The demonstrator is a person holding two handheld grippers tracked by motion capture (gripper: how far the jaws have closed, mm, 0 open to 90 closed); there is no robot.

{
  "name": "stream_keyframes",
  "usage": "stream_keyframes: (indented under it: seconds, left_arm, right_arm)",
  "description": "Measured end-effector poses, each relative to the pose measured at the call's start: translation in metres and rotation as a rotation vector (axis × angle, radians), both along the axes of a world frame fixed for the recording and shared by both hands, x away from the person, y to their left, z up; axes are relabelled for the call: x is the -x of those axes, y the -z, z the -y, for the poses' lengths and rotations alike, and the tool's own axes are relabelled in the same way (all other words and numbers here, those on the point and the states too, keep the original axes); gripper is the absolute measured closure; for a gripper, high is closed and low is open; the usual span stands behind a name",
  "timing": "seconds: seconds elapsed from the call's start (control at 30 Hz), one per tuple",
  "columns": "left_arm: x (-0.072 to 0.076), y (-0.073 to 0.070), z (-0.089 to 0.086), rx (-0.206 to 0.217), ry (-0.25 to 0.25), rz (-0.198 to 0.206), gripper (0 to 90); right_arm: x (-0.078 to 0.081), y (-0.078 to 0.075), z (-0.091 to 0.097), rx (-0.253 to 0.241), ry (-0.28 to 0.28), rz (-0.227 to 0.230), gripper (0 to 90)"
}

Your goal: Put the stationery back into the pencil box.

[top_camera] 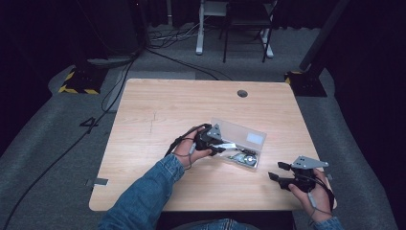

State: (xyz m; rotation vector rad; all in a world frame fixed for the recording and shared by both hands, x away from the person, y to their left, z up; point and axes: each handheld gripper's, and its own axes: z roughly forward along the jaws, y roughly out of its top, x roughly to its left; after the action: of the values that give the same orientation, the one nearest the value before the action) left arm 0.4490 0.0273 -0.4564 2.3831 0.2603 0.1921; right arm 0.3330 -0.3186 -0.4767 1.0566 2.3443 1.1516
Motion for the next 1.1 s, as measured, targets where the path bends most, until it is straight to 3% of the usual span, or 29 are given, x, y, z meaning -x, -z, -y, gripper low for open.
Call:
stream_keyframes:
  seconds: [0.4,0.8,1.1]
  left_arm:
    - [-0.003,0.005,0.008,-0.019,0.023,-0.008,67.4]
    - [-0.006,0.012,0.016,-0.056,0.038,-0.026,67.3]
    - [-0.011,0.017,0.019,-0.059,0.041,-0.033,67.1]
  right_arm:
    - [0.003,0.001,0.001,-0.006,0.007,-0.009,37.1]
    - [0.008,-0.001,0.004,-0.017,0.03,0.012,36.4]
    - [0.013,-0.001,0.007,-0.022,0.042,0.014,35.9]
